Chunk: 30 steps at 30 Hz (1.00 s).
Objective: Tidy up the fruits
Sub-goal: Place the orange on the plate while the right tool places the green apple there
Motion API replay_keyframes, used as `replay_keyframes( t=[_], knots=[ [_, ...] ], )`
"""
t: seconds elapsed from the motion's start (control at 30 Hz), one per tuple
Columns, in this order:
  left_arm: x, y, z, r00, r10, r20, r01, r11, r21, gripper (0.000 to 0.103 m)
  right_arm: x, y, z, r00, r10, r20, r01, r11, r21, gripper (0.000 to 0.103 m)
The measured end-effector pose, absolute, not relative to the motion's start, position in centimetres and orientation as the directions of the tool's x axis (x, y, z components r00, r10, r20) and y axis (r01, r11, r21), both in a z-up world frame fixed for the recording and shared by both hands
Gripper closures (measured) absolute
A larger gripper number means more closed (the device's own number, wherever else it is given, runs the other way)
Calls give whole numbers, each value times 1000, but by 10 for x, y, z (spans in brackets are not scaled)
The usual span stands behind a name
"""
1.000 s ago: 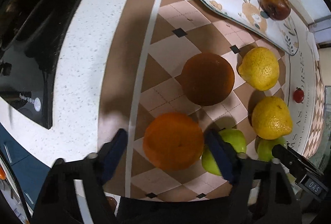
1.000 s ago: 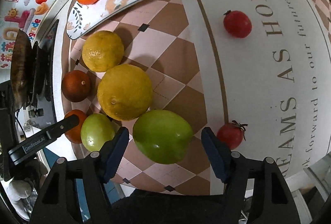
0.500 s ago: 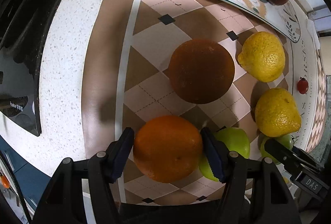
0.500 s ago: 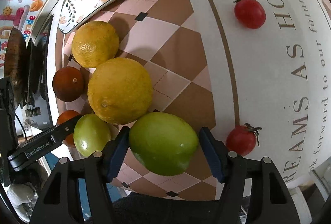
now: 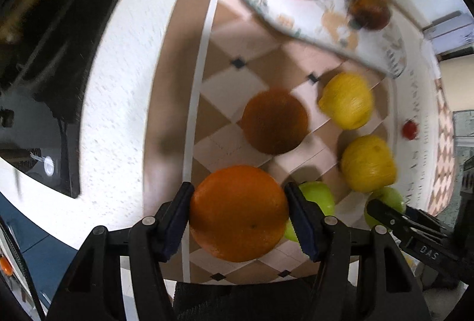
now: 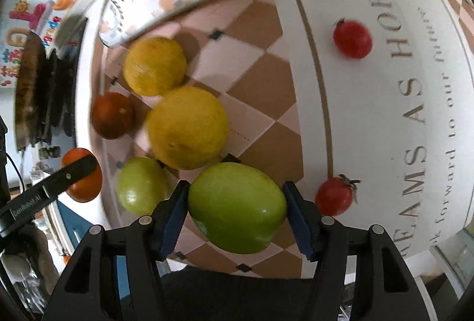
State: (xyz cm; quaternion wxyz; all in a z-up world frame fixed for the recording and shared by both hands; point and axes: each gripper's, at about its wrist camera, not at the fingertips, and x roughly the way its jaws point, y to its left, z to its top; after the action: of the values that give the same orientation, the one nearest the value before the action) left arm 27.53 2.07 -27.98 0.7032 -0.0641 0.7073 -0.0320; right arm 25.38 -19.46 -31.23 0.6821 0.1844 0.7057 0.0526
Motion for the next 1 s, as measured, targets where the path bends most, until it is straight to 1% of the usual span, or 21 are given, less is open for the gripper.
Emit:
replay_keyframes(
  t=[0.2,0.33,0.5,0.6,0.67,0.83,1.0],
  knots=[
    [304,15,-220,107,-178,-978,-18,983,-180,43,289,-206,-262,123,350,-929,172,914,367,38],
    [342,5,-204,146,-183,-972,11,983,-183,43,336,-214,-255,180,345,-921,178,910,375,38],
    [390,-12,-223,120,-153,-981,12,988,-152,43,392,-215,-273,172,370,-913,195,896,400,38],
    [417,-14,-248,69,-142,-988,-10,990,-143,43,419,-209,-295,143,412,-900,220,873,435,38],
    [430,-13,-265,23,-169,-985,-48,984,-170,43,432,-206,-310,127,438,-890,236,858,456,38],
    [451,-6,-300,-78,-284,-956,-179,947,-266,43,449,-194,-333,98,483,-870,268,829,490,38],
    [456,-5,-319,-120,-313,-942,-232,931,-280,42,455,-190,-344,82,498,-863,290,817,498,37]
  ],
)
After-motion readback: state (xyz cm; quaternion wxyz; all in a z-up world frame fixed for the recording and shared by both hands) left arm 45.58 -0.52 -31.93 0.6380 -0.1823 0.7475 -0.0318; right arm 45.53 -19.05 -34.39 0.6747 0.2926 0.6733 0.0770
